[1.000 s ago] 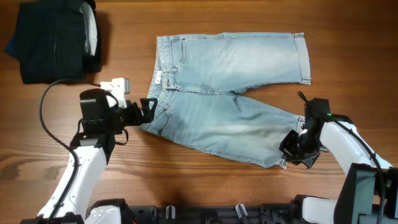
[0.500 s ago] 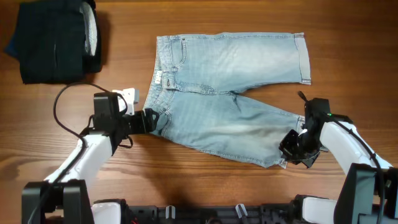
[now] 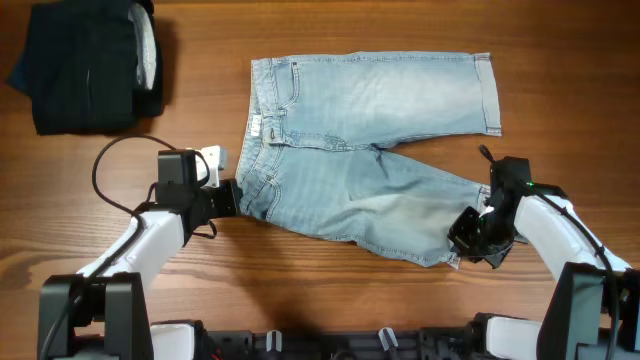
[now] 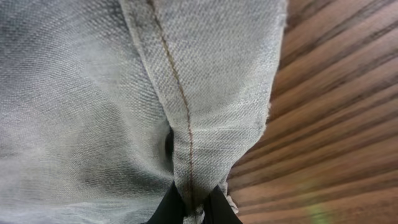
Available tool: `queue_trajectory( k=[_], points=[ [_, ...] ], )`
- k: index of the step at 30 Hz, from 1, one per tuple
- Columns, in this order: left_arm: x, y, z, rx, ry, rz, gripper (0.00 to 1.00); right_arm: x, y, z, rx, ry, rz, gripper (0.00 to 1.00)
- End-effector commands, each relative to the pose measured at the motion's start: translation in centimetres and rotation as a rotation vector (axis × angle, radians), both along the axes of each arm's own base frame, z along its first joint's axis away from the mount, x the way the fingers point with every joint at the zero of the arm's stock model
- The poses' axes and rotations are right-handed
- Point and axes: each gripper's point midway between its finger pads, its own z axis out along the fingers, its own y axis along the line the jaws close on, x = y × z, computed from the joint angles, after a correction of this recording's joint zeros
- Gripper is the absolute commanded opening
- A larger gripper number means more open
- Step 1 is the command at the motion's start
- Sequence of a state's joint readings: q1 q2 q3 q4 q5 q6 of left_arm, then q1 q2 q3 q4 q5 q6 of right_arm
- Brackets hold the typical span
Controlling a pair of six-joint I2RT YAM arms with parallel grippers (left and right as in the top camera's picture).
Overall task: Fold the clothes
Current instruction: 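Lift the shorts with both grippers and stretch them horizontally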
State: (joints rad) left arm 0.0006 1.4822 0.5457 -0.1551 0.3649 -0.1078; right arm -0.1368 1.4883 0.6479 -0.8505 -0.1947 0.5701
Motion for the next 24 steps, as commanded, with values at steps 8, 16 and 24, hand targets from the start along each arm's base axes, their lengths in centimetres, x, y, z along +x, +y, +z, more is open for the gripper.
queue_trajectory(
  k=[8,16,24],
  points=[
    [0.1,-0.4,8.7,-0.081,-0.168,0.093,0.04,4.9,1.0,7.0,0.057,-0.281,0.056,0.04],
    [-2.7,0.2,12.7,-0.122,-0.219,0.201,0.04,3.4,1.2,11.0,0.042,-0.377,0.064,0.04],
    [-2.0,2.4,16.8,-0.129,-0.323,0.385,0.04,7.2,0.9,17.2,0.002,-0.62,0.119,0.04]
  ],
)
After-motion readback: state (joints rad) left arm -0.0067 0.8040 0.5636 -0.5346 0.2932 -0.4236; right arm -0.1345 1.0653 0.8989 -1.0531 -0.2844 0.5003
